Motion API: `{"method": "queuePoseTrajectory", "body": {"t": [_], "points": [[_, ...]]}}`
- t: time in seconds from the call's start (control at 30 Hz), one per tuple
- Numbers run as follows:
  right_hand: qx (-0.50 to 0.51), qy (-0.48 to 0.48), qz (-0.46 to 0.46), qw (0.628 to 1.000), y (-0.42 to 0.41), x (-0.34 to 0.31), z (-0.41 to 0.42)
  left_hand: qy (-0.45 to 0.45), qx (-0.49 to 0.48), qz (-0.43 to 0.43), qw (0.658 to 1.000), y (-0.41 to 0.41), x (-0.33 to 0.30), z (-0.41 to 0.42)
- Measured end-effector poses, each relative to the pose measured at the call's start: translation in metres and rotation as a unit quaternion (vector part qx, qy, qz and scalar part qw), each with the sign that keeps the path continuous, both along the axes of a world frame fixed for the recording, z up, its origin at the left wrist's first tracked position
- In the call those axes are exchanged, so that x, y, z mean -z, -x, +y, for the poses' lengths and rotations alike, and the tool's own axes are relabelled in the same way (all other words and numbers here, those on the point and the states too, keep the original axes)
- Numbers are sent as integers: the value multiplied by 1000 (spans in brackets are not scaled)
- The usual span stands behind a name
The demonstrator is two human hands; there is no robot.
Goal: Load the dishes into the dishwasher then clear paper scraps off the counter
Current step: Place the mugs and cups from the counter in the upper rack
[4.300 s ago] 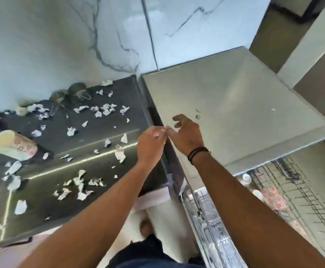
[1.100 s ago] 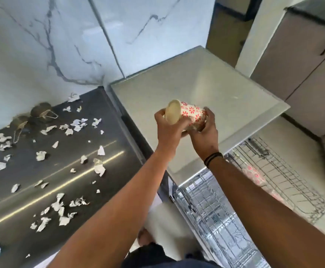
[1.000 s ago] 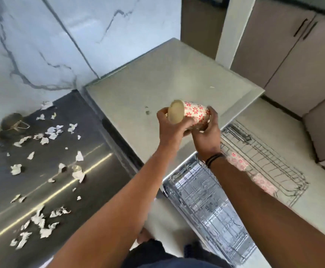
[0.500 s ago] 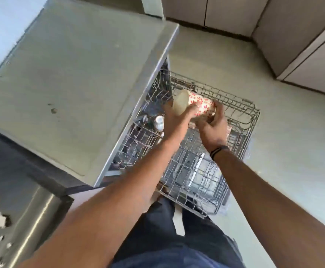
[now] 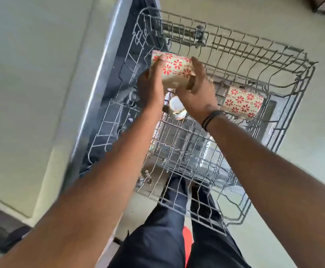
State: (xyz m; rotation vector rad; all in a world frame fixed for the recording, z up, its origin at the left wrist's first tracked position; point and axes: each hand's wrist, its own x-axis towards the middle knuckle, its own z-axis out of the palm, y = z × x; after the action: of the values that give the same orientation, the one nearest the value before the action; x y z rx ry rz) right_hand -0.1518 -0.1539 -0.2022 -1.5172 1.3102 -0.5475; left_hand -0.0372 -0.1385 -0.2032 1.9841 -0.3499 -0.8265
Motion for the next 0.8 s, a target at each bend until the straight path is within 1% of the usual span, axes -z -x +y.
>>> {"method": "queuePoseTrajectory", "body": {"t": [0.07, 0.13, 0.23, 0.3, 0.4, 0.5, 0.57, 0.67, 0.8], "points": [[-18, 2, 25, 1000, -12, 12, -9, -2, -12, -12, 1000, -13, 15, -7], [-37, 15, 68, 997, -19, 24, -19, 5, -9, -14, 1000, -19, 31, -11], [-88, 63, 160, 981, -27, 36, -28, 13, -24, -17, 999, -28, 48, -13], [-112, 70, 195, 972, -32, 41, -34, 3, -31, -36, 999, -33, 56, -16], [-136, 75, 215, 964, -36, 46, -41, -25, -5, -94, 995, -39, 65, -21], [-163, 56, 230, 958, -36, 51, -47, -55, 49, -129, 989, -46, 70, -25], [-173, 56, 242, 953, -35, 51, -49, -83, 77, -141, 984, -52, 73, -27], [-184, 68, 258, 946, -36, 54, -53, -124, 90, -151, 977, -59, 76, -32], [-204, 102, 296, 927, -38, 60, -57, -144, 135, -178, 964, -65, 76, -34]]}}
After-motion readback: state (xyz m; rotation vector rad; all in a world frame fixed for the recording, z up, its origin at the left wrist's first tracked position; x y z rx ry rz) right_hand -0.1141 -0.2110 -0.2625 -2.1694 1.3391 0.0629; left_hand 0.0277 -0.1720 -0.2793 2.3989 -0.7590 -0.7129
